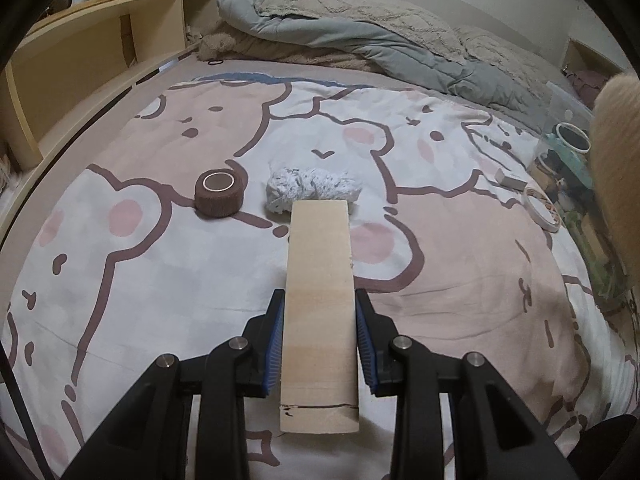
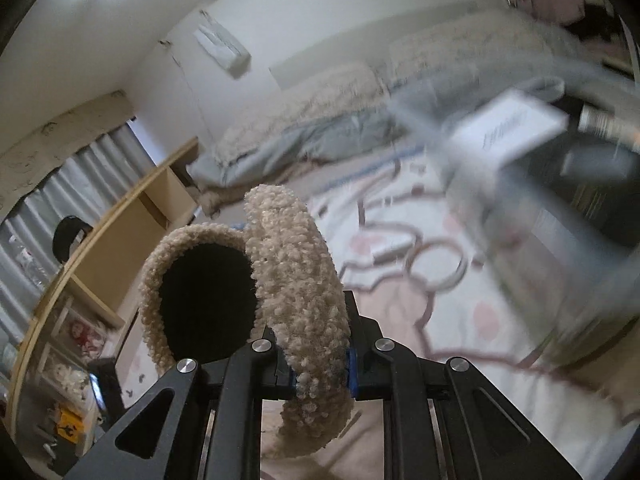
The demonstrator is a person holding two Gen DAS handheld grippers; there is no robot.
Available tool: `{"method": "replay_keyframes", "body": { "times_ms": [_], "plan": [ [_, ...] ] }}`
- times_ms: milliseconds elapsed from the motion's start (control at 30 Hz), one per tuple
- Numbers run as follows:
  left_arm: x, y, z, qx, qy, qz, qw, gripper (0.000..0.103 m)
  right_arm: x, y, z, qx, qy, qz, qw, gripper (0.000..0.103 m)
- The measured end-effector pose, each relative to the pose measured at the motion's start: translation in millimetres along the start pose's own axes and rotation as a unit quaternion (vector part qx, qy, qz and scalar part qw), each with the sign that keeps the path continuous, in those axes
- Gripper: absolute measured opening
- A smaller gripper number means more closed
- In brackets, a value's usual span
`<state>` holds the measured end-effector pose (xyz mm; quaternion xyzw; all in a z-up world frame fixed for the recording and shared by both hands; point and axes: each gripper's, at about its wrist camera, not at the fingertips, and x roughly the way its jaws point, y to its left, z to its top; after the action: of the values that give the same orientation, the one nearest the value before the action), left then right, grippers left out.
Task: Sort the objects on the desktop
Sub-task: 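Carry the earmuff into the clear plastic box and open the right gripper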
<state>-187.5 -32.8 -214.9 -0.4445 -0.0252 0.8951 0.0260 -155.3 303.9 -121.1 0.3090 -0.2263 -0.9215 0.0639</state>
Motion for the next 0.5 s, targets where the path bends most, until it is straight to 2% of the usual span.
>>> {"method": "replay_keyframes", "body": {
  "times_ms": [200,500],
  "plan": [
    [-5,-4,1,0.007,-0.009,-0.006,0.9999,0.033,-50,-11,59,-0.025,-0.039,-0.026,0.999,0.018],
    [-7,-6,0,0.009,-0.011,-0.009,0.9999,0.033,-99,-67,131,-0.012,-0.102,-0.128,0.986,0.018]
  ]
}}
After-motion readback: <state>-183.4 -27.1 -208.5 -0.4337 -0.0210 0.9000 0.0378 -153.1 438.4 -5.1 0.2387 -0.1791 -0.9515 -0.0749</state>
